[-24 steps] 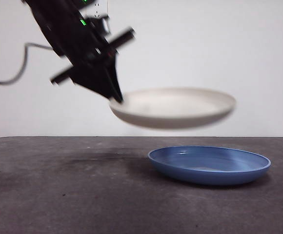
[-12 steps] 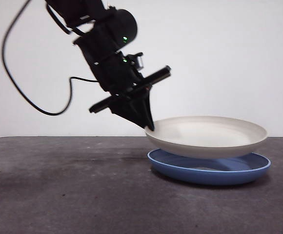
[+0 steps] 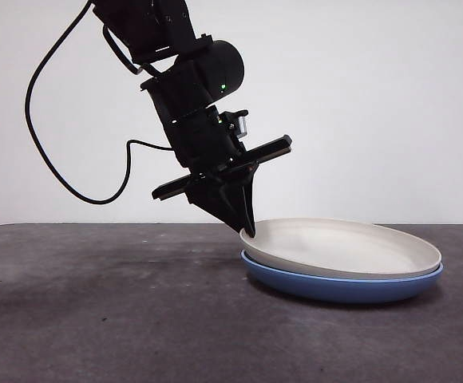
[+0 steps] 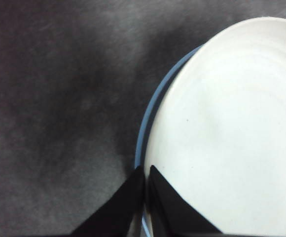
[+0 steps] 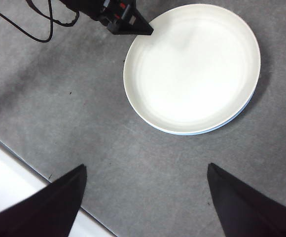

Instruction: Pick up the white plate, put it on the blue plate, put it on desk

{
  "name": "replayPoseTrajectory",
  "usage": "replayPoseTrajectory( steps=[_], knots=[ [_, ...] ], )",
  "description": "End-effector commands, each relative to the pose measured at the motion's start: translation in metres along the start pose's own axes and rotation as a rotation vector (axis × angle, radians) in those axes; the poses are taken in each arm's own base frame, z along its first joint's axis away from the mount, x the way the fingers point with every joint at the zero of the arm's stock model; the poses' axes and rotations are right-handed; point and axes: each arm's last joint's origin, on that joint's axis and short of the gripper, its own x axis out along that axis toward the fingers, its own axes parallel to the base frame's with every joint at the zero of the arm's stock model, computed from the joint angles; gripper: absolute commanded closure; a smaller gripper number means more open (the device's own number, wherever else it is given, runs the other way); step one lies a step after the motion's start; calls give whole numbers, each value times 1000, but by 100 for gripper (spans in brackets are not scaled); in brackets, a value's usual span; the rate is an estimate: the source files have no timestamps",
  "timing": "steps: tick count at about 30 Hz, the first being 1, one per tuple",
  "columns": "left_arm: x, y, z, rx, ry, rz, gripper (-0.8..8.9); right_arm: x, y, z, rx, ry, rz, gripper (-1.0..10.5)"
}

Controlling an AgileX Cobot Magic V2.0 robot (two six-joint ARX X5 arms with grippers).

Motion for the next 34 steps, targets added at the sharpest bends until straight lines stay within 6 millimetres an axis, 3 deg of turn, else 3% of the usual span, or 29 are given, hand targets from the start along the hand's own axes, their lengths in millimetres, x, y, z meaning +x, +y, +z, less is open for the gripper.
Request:
replayPoseTrajectory(
  steps=[1,5,10,11,20,27,34],
  knots=[
    [4,-6,4,27,-16,-10,805,-3,2,3,-4,-14,5,555],
    [4,-7,4,27,-15,-11,781,-3,2,3,-3,-13,6,555],
    [4,-9,3,31,-10,-12,480,-3,2,3,-3,-12,6,555],
    [4,-9,3,32,-9,-13,460,-3,2,3,-3,-12,6,555],
    [-16,-15,6,66,-39,-22,463,-3,2,3,-3,-12,6,555],
    [-75,-21,12,123,-121,-35,463,-3,2,3,-3,-13,5,555],
    [-149,-26,1,195,-160,-30,470,-3,2,3,-2,-12,-3,555]
  ],
)
